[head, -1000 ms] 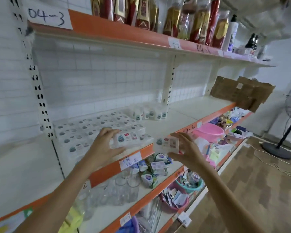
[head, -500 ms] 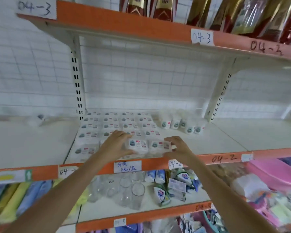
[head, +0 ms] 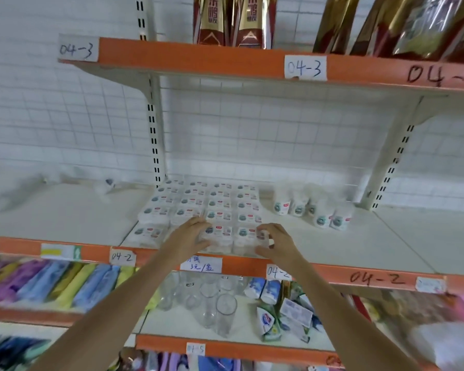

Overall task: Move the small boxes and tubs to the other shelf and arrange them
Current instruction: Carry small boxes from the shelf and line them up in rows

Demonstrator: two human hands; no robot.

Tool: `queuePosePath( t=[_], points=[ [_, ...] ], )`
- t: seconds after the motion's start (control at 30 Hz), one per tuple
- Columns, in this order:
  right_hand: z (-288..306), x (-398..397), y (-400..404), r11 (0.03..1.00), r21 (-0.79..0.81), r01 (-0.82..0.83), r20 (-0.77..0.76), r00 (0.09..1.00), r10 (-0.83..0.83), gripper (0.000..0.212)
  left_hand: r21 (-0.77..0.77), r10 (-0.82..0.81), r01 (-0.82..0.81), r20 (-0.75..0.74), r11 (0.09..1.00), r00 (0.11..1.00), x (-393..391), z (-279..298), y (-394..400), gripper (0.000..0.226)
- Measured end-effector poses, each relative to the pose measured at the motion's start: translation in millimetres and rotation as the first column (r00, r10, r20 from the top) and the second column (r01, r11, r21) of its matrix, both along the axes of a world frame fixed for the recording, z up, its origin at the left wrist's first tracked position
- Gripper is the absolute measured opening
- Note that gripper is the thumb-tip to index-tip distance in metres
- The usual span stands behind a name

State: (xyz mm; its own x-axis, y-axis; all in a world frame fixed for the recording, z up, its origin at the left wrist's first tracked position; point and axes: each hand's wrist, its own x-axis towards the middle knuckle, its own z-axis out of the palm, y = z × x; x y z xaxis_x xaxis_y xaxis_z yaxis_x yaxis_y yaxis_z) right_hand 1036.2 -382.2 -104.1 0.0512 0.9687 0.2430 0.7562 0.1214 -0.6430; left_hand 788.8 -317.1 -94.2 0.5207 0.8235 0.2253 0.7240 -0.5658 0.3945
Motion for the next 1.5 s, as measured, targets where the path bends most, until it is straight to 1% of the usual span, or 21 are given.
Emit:
queuePosePath(
  t=[0.13, 0.27, 0.4, 0.53, 0.67, 0.77, 0.87, 0.93, 0.97, 1.03, 1.1, 1.17, 1.23, 1.37, 1.43, 1.47, 1.5],
  points=[
    [-5.7, -1.1, 2.3, 0.999, 0.027, 0.028, 0.019, 0.999, -0.028, 0.054, 0.015, 0.027, -0.027, -0.002, 1.000, 1.000, 2.3, -0.4, -1.0, 0.047],
    [-8.9, -3.8, 0.9, 0.998, 0.016, 0.056, 0.035, 0.998, -0.056, 0.055, 0.015, 0.026, -0.025, -0.030, 1.000, 0.999, 3.5, -4.2, -0.6, 0.052],
    [-5.1, -6.2, 0.0, 0.998, -0.003, 0.061, 0.117, 0.991, -0.061, 0.055, 0.077, 0.056, -0.052, -0.057, 0.996, 0.997, 10.6, -6.0, -1.6, 0.050],
    [0.8, -8.6, 1.4, 0.995, -0.064, 0.080, 0.217, 0.974, -0.064, 0.053, 0.079, 0.040, -0.034, -0.074, 0.996, 0.996, 12.6, -7.1, -2.8, 0.053],
    [1.9, -14.7, -3.4, 0.989, -0.073, 0.131, 0.207, 0.972, -0.113, 0.056, 0.077, 0.034, -0.028, -0.066, 0.997, 0.997, 12.2, -7.1, -6.4, 0.053],
    [-2.3, -20.8, -8.1, 0.981, -0.103, 0.162, 0.177, 0.974, -0.142, 0.063, 0.070, 0.024, -0.018, -0.092, 0.997, 0.996, 10.3, -7.7, -6.4, 0.056],
    [-0.6, -26.5, -10.5, 0.972, -0.175, 0.156, 0.157, 0.979, -0.129, 0.069, 0.071, 0.008, 0.001, -0.136, 0.997, 0.991, 6.0, -7.5, -8.2, 0.067],
    [4.5, -28.5, -15.9, 0.964, -0.213, 0.161, 0.172, 0.977, -0.125, 0.073, 0.064, -0.006, 0.017, -0.166, 0.998, 0.986, 1.2, -8.0, -10.9, 0.075],
    [7.8, -29.8, -19.6, 0.964, -0.206, 0.168, 0.200, 0.972, -0.126, 0.074, 0.071, -0.014, 0.027, -0.169, 0.997, 0.986, -1.8, -7.5, -12.8, 0.074],
    [16.8, -34.3, -30.8, 0.974, -0.131, 0.184, 0.322, 0.937, -0.134, 0.068, 0.120, -0.023, 0.040, -0.138, 0.992, 0.990, -10.1, -6.4, -17.4, 0.068],
    [28.6, -42.3, -46.3, 0.984, -0.034, 0.173, 0.464, 0.875, -0.138, 0.056, 0.208, -0.032, 0.052, -0.098, 0.977, 0.995, -22.4, -3.2, -24.2, 0.056],
    [37.7, -51.4, -65.0, 0.991, 0.031, 0.129, 0.548, 0.827, -0.124, 0.047, 0.315, -0.022, 0.049, -0.088, 0.948, 0.996, -38.5, 3.2, -35.2, 0.041],
    [41.0, -57.0, -86.1, 0.992, 0.089, 0.092, 0.574, 0.809, -0.127, 0.042, 0.411, -0.011, 0.042, -0.077, 0.911, 0.997, -56.9, 9.2, -49.5, 0.030],
    [33.3, -69.0, -137.2, 0.970, 0.236, 0.065, 0.546, 0.816, -0.188, 0.026, 0.491, 0.019, 0.017, -0.070, 0.871, 0.997, -89.3, 8.5, -86.6, 0.029],
    [22.8, -75.1, -160.2, 0.975, 0.209, 0.077, 0.541, 0.821, -0.181, 0.023, 0.500, 0.038, 0.006, -0.078, 0.866, 0.996, -102.7, 4.7, -110.3, 0.024],
    [16.3, -77.6, -169.6, 0.978, 0.197, 0.074, 0.542, 0.823, -0.171, 0.023, 0.481, 0.046, 0.004, -0.091, 0.877, 0.995, -108.9, 0.7, -121.6, 0.024],
    [9.5, -79.4, -178.2, 0.979, 0.193, 0.062, 0.549, 0.820, -0.160, 0.025, 0.459, 0.056, -0.005, -0.100, 0.889, 0.993, -115.0, -3.2, -134.2, 0.028]
  ],
)
